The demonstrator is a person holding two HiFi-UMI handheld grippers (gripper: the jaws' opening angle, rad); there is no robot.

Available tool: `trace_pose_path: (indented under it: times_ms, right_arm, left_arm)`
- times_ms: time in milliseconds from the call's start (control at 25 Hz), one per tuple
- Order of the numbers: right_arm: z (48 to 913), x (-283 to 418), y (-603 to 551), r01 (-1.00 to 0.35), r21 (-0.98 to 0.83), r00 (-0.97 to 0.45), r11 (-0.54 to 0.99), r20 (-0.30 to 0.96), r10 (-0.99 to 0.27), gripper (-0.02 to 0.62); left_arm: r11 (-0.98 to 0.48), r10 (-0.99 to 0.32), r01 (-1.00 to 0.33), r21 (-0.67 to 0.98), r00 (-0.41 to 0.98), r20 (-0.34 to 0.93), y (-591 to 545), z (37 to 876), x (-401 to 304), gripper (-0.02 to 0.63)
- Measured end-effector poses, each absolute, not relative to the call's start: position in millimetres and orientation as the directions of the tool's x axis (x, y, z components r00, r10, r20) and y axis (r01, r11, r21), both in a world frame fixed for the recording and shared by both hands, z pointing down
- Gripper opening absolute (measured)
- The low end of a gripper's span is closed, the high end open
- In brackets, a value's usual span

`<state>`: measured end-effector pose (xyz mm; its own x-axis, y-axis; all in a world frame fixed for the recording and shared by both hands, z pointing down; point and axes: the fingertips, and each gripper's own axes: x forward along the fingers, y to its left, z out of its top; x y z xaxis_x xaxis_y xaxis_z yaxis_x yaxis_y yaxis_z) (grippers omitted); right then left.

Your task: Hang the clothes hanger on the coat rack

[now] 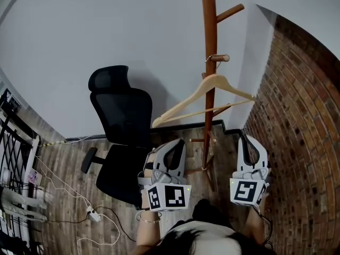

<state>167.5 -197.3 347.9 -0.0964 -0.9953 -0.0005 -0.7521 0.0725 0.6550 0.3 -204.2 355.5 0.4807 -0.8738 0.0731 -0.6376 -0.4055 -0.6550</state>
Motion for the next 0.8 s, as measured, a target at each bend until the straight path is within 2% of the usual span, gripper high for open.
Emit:
trace_pose_path:
  times_ms: [800]
  right_arm:
    - [353, 139, -105, -0.778, 0.624, -0.072, 0.069, 0.021, -0.997, 0.037]
  left_arm:
    - [-0.454, -0.844, -0.641, -0.619, 0.531, 0.07, -118, 363, -20, 0.009]
